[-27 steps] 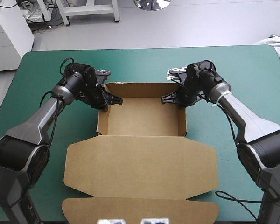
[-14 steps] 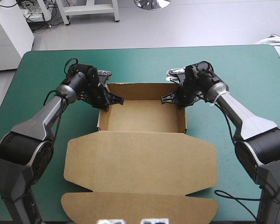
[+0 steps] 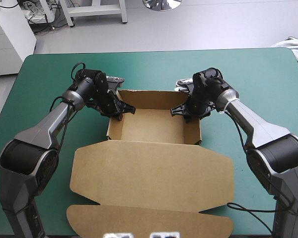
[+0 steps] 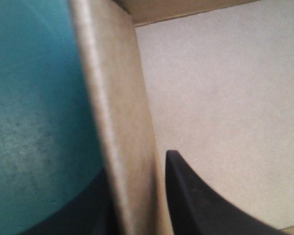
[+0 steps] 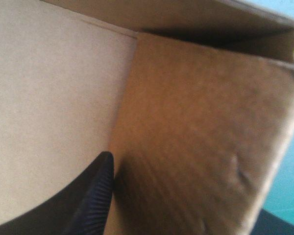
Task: Fold the box
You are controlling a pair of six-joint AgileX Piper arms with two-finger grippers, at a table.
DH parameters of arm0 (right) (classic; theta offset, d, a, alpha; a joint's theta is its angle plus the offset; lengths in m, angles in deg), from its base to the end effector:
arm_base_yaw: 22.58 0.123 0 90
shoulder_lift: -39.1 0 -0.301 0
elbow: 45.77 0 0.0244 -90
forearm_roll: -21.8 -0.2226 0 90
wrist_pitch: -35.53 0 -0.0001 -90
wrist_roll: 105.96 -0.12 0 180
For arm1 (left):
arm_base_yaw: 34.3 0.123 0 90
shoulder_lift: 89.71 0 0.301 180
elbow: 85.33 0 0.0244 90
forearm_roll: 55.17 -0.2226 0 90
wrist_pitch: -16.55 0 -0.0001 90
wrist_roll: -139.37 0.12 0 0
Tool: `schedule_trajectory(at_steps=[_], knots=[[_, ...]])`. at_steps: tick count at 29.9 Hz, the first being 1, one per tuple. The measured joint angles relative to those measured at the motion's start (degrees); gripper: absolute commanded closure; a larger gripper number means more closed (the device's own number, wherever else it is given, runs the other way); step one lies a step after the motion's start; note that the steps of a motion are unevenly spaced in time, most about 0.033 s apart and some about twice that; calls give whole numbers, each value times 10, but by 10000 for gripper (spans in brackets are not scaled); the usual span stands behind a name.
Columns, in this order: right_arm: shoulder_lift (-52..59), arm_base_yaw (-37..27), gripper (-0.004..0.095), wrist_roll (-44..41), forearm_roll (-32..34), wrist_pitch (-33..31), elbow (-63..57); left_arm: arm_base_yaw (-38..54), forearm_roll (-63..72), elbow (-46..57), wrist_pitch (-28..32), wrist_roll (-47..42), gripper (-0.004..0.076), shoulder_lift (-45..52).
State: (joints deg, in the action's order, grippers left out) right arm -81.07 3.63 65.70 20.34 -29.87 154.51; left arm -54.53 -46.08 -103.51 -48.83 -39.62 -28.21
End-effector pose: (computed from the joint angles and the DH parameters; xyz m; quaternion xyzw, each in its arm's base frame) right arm 0.3623 0.1814 0.2530 -0.1503 0.9802 0.0496 0.1186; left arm 0.3663 -0.1534 0.2567 0.1589 0.9765 -0.0952 0.1097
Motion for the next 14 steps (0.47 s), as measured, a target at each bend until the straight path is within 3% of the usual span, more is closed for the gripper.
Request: schedule_trajectory(at_steps=[5,14], knots=[[0,1,452,-4,0,-4,0,-2,13,0,-9,5,260,-1],[0,1,449,-5,30,-23,0,-2,17,-9,-15,5,249,-2]])
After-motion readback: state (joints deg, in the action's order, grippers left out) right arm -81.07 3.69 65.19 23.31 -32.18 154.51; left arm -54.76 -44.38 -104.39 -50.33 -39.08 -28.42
